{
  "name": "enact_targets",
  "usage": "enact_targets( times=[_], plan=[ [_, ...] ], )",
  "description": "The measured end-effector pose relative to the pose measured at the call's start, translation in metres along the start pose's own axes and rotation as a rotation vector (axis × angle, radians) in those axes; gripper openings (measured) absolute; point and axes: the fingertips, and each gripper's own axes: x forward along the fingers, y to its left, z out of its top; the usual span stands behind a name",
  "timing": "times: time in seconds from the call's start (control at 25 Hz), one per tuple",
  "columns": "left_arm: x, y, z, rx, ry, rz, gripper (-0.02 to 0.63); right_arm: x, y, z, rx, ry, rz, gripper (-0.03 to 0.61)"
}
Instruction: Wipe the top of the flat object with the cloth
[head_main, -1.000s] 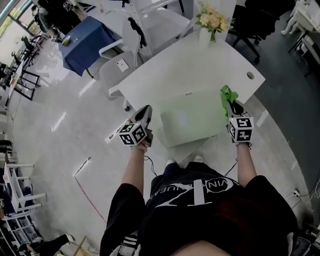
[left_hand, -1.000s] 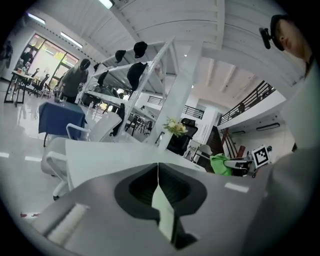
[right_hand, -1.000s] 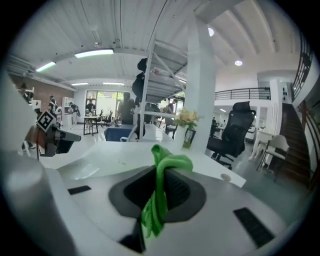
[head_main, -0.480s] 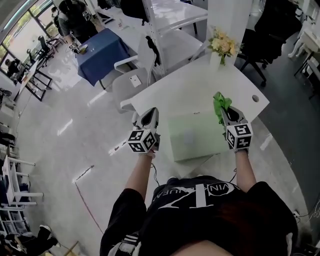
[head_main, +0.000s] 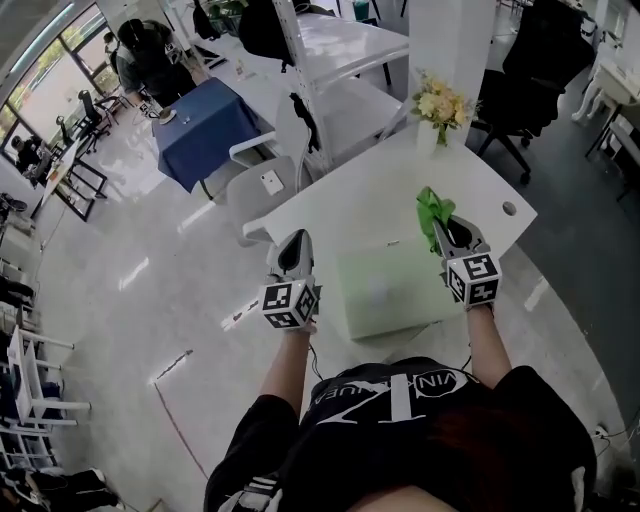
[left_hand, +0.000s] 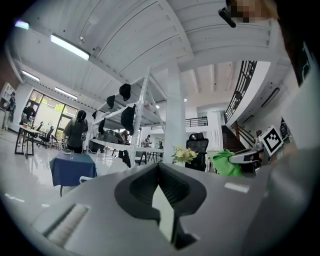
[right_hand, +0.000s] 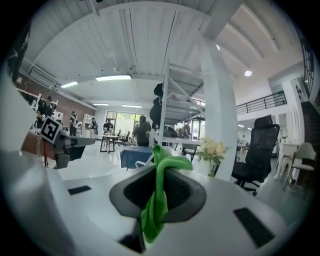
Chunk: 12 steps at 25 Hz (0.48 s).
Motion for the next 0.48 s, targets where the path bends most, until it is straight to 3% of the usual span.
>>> enact_targets(
  times=[0.24, 0.48],
  plan=[
    [0.002, 0.006, 0.011, 0.046, -0.016, 0.012, 0.012, -0.002, -0.009, 0.013, -0.003, -0.035, -0.019, 0.034],
    [0.006, 0.006, 0.014, 0.034, -0.023, 0.023, 0.012, -0.002, -0.012, 0.016, -0.006, -0.048, -0.022, 0.034]
  ],
)
